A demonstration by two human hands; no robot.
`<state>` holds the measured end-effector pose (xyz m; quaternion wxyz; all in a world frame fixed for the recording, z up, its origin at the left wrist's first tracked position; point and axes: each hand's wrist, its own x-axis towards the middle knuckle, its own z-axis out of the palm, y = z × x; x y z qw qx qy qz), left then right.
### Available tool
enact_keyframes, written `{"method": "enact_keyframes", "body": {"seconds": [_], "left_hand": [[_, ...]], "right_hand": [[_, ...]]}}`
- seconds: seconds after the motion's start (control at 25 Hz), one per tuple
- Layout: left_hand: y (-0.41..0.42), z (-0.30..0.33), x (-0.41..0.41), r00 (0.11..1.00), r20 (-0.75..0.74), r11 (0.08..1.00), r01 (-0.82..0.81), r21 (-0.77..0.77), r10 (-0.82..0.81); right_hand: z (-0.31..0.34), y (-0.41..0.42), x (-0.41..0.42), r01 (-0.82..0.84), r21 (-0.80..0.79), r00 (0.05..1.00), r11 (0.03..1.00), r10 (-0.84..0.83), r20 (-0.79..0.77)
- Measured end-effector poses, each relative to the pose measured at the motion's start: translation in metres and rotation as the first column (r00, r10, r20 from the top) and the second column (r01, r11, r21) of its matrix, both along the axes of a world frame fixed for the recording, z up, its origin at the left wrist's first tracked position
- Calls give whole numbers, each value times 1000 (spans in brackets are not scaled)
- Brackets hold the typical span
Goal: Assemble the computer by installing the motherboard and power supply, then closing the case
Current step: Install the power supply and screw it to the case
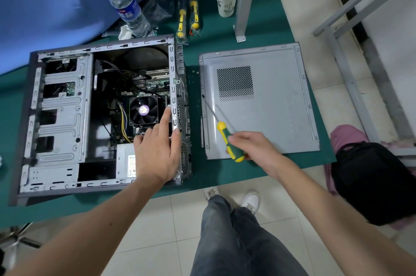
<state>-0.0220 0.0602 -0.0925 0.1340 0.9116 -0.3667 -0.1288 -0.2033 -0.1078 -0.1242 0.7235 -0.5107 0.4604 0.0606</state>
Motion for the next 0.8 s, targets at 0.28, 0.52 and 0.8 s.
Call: {"method": "enact_keyframes", "body": {"seconds": [0.28,0.52,0.8], "left_hand": [[-1,0,0,1000,7,1000,6,3,-6],[0,0,0,1000,8,1000,15,13,-15],[2,3,1,1000,3,1000,17,14,-17]], "right_hand": [[-23,47,82,-263,-318,950,911,187,-252],[-30,66,102,-444,-482,871,755,238,-429],[-33,49,42,-461,-627,886,627,288,-364]]}}
